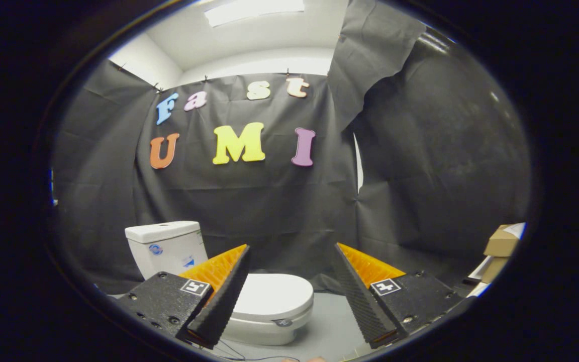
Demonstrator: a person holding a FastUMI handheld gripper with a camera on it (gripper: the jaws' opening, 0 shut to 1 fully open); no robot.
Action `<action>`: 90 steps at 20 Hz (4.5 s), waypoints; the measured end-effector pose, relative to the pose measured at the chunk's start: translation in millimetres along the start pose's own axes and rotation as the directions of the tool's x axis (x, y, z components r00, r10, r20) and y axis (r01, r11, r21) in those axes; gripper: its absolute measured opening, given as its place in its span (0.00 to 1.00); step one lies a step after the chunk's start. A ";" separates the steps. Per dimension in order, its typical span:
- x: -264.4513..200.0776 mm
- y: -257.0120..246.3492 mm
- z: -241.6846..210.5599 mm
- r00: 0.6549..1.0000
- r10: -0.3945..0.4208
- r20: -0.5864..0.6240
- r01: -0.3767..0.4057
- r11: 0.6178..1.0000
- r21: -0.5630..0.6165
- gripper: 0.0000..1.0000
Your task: Open the toilet lid.
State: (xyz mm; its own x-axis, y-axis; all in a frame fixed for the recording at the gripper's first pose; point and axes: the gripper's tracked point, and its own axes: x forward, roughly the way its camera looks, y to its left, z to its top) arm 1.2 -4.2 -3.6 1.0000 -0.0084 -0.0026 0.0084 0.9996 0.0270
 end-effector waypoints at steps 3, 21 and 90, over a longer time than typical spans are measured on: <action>-0.2 4.5 -4.7 1.000 0.011 -0.014 -0.011 1.000 -0.002 1.00; 23.6 28.0 -39.9 0.996 -0.015 -0.089 0.007 0.996 -0.092 1.00; 141.4 13.0 -315.2 0.641 0.409 -0.650 0.476 0.452 0.754 0.16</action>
State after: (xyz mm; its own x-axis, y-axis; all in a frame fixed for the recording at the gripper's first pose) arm 141.9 16.1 -318.7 0.6429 0.4210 -0.6399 0.4819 0.4270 0.7651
